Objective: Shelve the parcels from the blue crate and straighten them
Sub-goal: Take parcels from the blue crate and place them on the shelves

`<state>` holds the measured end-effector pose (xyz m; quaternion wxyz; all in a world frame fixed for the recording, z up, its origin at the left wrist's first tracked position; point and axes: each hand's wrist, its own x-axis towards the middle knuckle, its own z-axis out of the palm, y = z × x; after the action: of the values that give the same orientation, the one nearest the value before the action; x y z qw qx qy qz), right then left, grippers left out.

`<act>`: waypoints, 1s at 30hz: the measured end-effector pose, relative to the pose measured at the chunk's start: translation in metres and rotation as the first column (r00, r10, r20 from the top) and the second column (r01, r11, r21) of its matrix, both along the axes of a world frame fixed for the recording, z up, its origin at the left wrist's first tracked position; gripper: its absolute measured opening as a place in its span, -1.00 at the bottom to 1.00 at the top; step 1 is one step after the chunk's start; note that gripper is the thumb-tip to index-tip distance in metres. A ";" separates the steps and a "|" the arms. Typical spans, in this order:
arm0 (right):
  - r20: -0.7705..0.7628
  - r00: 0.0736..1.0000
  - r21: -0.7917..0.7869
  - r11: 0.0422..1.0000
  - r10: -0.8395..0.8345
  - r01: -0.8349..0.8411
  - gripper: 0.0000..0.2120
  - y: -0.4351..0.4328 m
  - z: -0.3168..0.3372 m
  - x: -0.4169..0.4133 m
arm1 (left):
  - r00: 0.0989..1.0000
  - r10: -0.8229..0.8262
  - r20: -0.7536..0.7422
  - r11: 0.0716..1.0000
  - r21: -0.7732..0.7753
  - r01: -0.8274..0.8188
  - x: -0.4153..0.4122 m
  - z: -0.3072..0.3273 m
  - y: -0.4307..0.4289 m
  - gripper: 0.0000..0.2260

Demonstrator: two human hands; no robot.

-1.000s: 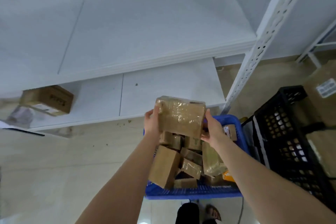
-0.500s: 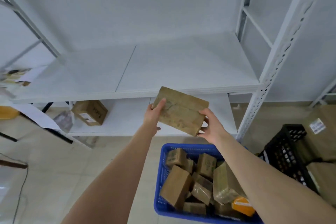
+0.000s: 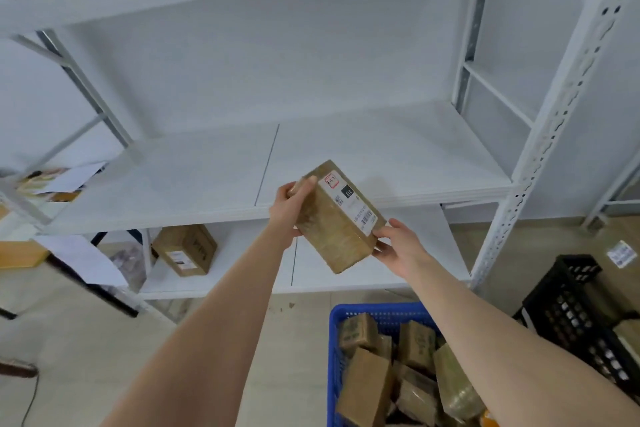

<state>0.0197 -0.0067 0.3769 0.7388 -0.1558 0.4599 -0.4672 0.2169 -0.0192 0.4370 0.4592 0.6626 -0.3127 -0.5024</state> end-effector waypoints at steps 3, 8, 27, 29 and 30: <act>-0.022 1.000 -0.021 1.000 0.020 -0.021 -0.57 0.001 0.000 0.027 | 1.000 -0.008 0.018 1.000 0.014 0.008 0.026 0.008 -0.010 -0.49; -0.084 0.976 0.101 0.976 0.202 -0.194 -0.22 0.010 0.013 0.061 | 0.988 0.125 -0.093 0.990 -0.050 -0.130 0.048 0.014 -0.018 -0.36; -0.113 0.993 -0.103 0.994 -0.044 0.032 -0.77 -0.014 0.040 0.057 | 0.925 -0.368 -0.092 0.908 0.180 0.379 0.072 0.015 0.017 -0.41; -0.115 0.993 -0.119 0.993 -0.038 0.024 -0.69 -0.017 0.040 0.055 | 0.920 -0.379 -0.103 0.899 0.192 0.392 0.066 0.013 0.022 -0.46; -0.123 0.992 -0.106 0.994 0.007 -0.021 -0.61 -0.017 0.039 0.055 | 0.929 -0.361 -0.085 0.910 0.187 0.370 0.062 0.013 0.024 -0.51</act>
<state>0.0746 -0.0237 0.4163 0.7030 -0.2270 0.4775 -0.4756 0.2788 0.0045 0.4504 0.2956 0.6229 -0.3679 -0.6240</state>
